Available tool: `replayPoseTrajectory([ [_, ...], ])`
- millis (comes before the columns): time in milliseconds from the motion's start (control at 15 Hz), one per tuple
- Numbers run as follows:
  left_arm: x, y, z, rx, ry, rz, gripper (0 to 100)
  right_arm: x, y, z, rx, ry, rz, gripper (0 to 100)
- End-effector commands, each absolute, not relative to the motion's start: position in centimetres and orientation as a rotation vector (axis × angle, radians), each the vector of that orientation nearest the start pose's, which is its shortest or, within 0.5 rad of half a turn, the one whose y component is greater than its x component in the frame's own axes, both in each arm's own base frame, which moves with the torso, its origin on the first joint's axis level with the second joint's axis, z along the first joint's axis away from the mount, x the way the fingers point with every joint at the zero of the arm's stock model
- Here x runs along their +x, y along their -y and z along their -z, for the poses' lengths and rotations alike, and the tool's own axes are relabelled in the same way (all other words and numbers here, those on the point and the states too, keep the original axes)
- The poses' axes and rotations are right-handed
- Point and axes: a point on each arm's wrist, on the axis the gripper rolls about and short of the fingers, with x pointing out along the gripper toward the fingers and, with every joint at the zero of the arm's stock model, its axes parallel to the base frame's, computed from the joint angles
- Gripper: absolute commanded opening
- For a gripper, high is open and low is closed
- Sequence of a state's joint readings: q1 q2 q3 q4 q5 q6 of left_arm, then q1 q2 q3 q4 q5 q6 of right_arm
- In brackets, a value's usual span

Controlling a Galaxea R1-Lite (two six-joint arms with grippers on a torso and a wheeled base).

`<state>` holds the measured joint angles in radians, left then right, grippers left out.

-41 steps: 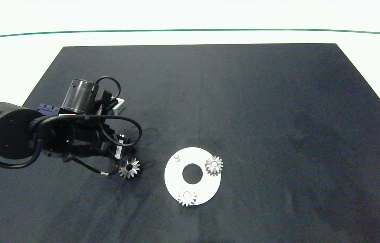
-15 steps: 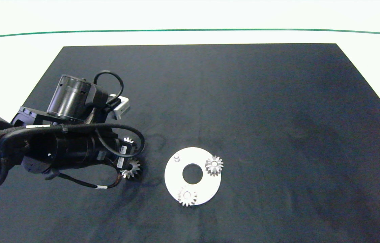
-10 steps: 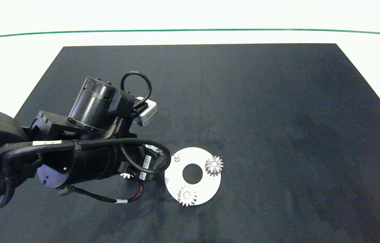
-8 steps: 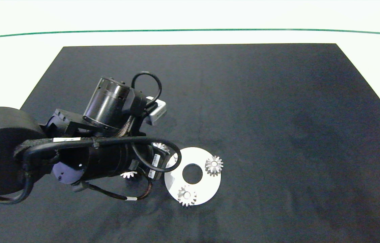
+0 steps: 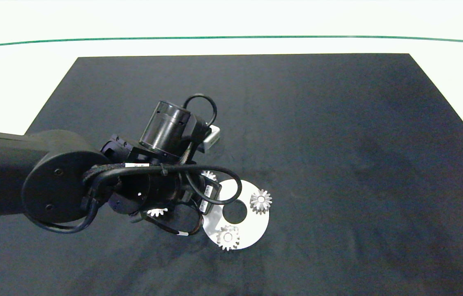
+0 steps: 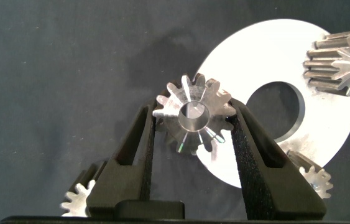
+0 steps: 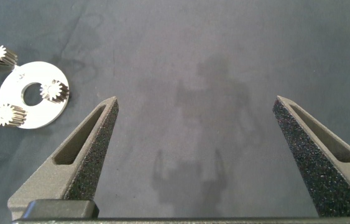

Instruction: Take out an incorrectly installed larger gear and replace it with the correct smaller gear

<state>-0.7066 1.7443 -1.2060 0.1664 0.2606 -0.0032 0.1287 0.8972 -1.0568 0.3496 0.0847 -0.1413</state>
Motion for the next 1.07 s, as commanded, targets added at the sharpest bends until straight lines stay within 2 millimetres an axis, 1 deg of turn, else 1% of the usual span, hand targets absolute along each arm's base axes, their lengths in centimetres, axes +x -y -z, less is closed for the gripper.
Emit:
replayPoseTrajectory([
  [67,24.6,20.2,-19.9,0.339,-0.65,0.421,28,7.3,-1.1,-31.7,-0.146,-0.177,-0.226,100],
  [267,24.2,20.1,-20.2,0.338,-0.647,0.426,28,7.3,-1.1,-31.7,-0.146,-0.176,-0.227,100],
  [667,24.1,20.2,-20.8,0.334,-0.632,0.429,28,7.2,-1.1,-31.8,-0.146,-0.172,-0.226,100],
  [867,23.6,20.7,-20.7,0.347,-0.641,0.451,28,7.3,-1.1,-31.8,-0.146,-0.172,-0.226,100],
  [1067,23.4,21.0,-20.7,0.352,-0.637,0.457,28,7.3,-1.1,-31.8,-0.146,-0.172,-0.224,100],
])
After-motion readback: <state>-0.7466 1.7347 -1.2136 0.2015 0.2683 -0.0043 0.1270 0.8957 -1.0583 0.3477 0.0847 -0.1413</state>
